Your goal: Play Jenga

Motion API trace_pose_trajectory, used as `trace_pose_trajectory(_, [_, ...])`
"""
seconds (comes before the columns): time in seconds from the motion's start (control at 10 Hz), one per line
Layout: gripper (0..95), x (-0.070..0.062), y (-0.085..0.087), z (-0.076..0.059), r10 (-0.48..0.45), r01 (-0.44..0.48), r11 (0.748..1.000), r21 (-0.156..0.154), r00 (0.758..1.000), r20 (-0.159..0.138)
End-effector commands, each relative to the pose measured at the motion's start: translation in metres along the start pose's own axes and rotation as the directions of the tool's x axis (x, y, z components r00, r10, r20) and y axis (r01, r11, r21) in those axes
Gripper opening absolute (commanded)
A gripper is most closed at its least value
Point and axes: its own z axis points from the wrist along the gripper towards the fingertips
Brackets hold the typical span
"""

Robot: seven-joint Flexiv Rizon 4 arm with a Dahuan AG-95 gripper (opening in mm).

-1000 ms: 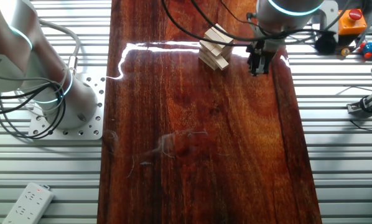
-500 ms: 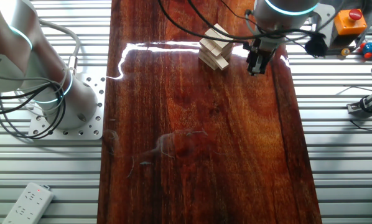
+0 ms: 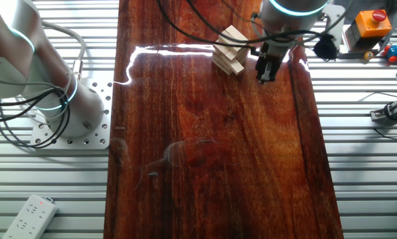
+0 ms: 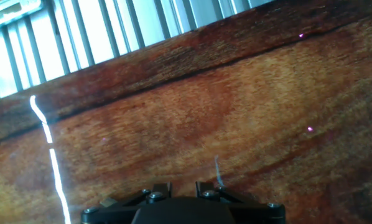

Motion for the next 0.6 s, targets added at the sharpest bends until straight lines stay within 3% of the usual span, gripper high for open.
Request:
trace_pose_trajectory(0.1, [0.0,0.0005,0.0003,0.0014,-0.242,0.243,0.969,0.043,0.97,-0.027])
trace_pose_trajectory(0.2, [0.0,0.001,0.0001,0.0012,-0.402,0.404,0.912,0.071,0.915,-0.043])
trace_pose_trajectory(0.3, [0.0,0.0016,-0.0002,0.0011,-0.483,0.486,0.869,0.088,0.874,-0.054])
trace_pose_trajectory(0.4, [0.0,0.0039,-0.0012,0.001,-0.639,0.644,0.758,0.103,0.765,-0.079])
trace_pose_trajectory(0.5, [0.0,0.0056,-0.002,0.0014,-0.74,0.747,0.658,0.1,0.665,-0.098])
trace_pose_trajectory(0.6, [0.0,0.0059,-0.0022,0.0015,-0.791,0.799,0.593,0.102,0.602,-0.111])
